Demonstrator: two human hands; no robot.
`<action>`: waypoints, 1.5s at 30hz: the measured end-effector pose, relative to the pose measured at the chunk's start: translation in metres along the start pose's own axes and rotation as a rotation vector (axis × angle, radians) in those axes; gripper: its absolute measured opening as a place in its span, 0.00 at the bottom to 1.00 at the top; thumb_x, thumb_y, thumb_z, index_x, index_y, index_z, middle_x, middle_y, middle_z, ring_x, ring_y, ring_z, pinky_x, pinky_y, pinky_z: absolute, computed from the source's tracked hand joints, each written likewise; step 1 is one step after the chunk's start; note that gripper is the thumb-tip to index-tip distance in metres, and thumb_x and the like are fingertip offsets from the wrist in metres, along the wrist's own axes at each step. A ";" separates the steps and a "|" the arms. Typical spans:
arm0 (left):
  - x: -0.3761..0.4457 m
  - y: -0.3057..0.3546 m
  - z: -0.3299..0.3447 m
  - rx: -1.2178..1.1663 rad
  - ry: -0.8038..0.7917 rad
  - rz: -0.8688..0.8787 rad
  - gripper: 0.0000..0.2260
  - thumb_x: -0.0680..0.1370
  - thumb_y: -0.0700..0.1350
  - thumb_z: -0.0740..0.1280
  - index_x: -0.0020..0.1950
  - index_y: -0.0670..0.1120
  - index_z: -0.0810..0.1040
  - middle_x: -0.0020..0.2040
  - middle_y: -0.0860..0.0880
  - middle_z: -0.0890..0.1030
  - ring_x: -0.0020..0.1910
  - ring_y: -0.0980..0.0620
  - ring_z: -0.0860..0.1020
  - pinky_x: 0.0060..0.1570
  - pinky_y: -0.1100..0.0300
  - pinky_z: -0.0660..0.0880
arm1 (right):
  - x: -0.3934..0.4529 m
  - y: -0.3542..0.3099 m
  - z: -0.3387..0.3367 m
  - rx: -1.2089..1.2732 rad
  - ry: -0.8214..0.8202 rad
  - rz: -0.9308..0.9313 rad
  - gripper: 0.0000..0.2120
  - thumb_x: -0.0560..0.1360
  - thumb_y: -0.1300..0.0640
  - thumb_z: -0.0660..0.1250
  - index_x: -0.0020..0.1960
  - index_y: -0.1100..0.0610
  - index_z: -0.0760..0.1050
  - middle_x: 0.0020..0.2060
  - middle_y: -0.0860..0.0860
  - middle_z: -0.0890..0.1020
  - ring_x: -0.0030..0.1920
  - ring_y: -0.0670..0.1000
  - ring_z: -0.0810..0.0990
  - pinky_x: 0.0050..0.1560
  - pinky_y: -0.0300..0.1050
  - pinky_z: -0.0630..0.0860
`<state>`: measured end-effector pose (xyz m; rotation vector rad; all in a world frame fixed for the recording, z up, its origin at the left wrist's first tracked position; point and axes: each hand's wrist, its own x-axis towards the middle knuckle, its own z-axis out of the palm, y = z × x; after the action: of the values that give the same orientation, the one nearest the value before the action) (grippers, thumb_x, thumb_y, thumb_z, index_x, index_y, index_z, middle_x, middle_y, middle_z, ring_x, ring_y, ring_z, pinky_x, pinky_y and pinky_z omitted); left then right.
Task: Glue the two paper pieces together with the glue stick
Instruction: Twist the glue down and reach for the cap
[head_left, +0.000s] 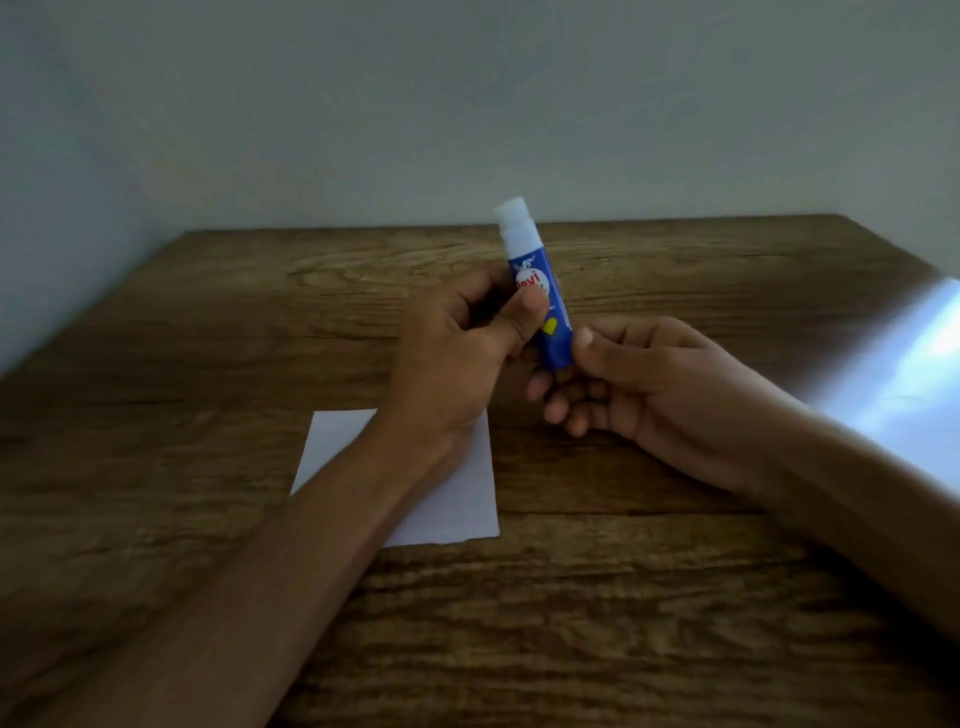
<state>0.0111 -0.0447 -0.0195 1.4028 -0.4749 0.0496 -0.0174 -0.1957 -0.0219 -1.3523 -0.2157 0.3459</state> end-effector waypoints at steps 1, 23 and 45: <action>-0.001 0.000 0.000 -0.002 -0.016 -0.001 0.05 0.69 0.47 0.65 0.42 0.50 0.79 0.32 0.56 0.82 0.32 0.61 0.78 0.30 0.69 0.72 | 0.000 0.000 0.000 -0.017 -0.017 0.006 0.13 0.71 0.55 0.60 0.49 0.62 0.77 0.37 0.57 0.83 0.36 0.50 0.80 0.35 0.39 0.77; 0.002 -0.005 0.001 0.009 -0.051 -0.021 0.12 0.64 0.53 0.65 0.41 0.50 0.81 0.36 0.52 0.82 0.41 0.51 0.79 0.44 0.56 0.78 | -0.001 -0.002 0.006 -0.175 0.036 -0.042 0.15 0.61 0.54 0.70 0.45 0.60 0.77 0.33 0.54 0.82 0.34 0.51 0.81 0.32 0.38 0.78; 0.002 -0.002 0.002 0.035 -0.061 -0.002 0.06 0.74 0.46 0.63 0.43 0.49 0.80 0.35 0.54 0.81 0.37 0.55 0.78 0.40 0.61 0.76 | -0.003 -0.003 0.005 -0.091 0.014 -0.046 0.14 0.64 0.56 0.68 0.46 0.62 0.76 0.35 0.56 0.83 0.37 0.53 0.83 0.36 0.41 0.80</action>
<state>0.0129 -0.0471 -0.0209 1.4426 -0.5255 0.0130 -0.0217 -0.1928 -0.0176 -1.4371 -0.2532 0.2911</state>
